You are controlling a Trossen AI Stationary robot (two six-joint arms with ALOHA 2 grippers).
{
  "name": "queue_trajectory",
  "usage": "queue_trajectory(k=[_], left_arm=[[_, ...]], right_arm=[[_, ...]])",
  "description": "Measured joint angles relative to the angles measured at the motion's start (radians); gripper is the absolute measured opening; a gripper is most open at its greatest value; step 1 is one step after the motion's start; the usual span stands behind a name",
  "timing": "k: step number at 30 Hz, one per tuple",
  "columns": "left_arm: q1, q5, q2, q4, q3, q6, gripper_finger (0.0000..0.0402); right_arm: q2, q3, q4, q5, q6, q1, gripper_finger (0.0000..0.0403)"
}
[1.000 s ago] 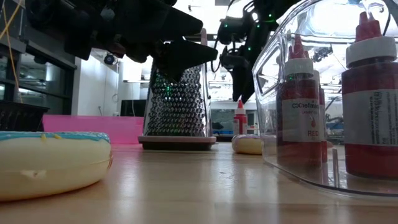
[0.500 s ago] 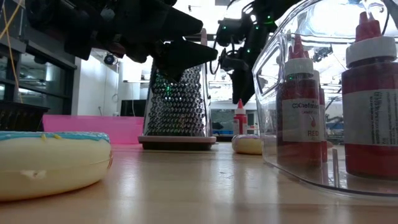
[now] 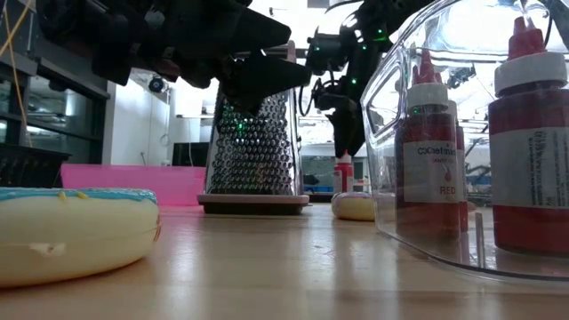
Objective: Pick & Place Food Item
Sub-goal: Put the orange food coloring bottle into the transparent bin
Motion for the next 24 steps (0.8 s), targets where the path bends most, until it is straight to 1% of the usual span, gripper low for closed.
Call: queue_trajectory(k=[7, 14, 21, 24], left_arm=[[0.0, 0.0, 0.0, -0.001, 0.0, 0.0, 0.0233], [0.0, 0.0, 0.0, -0.001, 0.0, 0.0, 0.0233], [0.0, 0.0, 0.0, -0.002, 0.0, 0.0, 0.0233], [0.0, 0.0, 0.0, -0.002, 0.0, 0.0, 0.0233]], right_arm=[[0.0, 0.0, -0.014, 0.011, -0.003, 0.001, 0.021], [0.0, 0.0, -0.011, -0.012, -0.003, 0.004, 0.021], [0.034, 0.0, 0.005, -0.017, -0.003, 0.016, 0.021], [0.036, 0.0, 0.005, 0.0, -0.003, 0.02, 0.021]])
